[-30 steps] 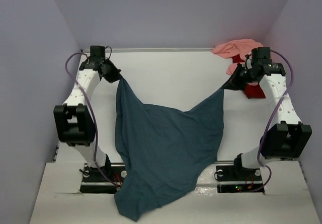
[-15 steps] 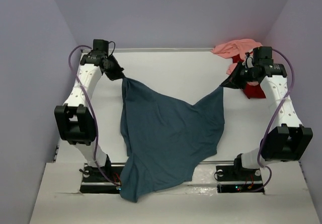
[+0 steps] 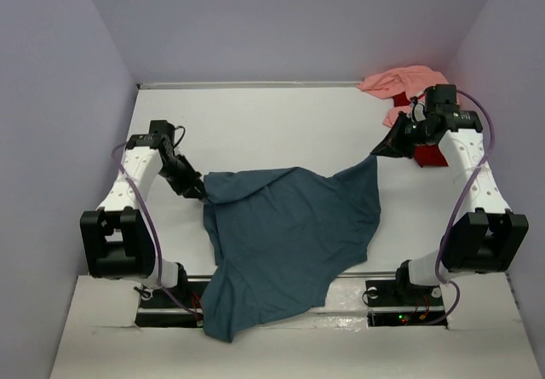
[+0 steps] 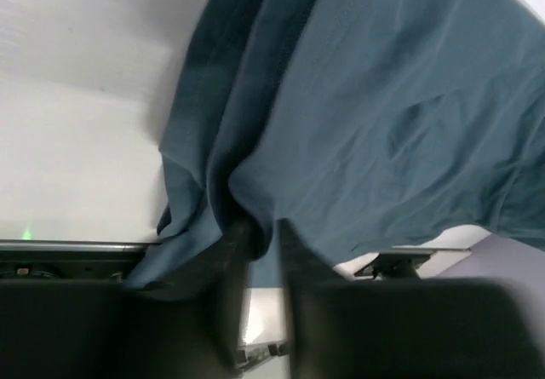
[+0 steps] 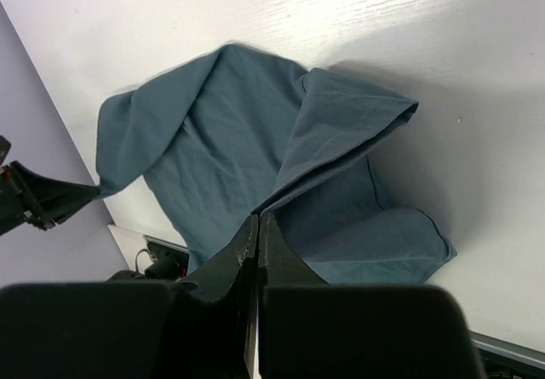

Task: Fold and stack the t-shirts
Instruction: Flatten out the tshirt

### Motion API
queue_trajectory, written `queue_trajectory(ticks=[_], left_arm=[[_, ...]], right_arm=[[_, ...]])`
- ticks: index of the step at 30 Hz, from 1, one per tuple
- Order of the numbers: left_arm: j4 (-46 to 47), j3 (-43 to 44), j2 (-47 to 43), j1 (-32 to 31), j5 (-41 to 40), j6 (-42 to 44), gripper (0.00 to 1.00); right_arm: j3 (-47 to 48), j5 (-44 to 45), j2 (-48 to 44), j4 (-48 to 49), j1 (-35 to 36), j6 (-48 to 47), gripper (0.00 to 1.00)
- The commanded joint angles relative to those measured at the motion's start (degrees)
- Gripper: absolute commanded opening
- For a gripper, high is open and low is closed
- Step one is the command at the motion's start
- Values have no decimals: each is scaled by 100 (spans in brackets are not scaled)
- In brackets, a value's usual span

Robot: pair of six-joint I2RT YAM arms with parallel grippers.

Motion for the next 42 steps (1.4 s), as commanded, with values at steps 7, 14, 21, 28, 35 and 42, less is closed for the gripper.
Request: queue_trajectory(ticks=[7,14,21,28,35,42], left_arm=[[-33,278,246,-387,744,349,99],[485,1368,491,-387,162,-3,99],[1126,1580,1282,-396,-84,85,97],[1374,1703,1880,-396,-189,49,91],[1418,1879,2293,-396,-268,111,91],[1541,1922,2627,-396,-251,172,90]], right_arm=[[302,-170,34,-80,10,-133,0],[258,-223,43,-36,10,-150,0],[302,-249,113,-19,10,-142,0],[398,-241,131,-36,10,-133,0],[372,-241,105,-28,10,-142,0],[354,-223,113,-19,10,-150,0]])
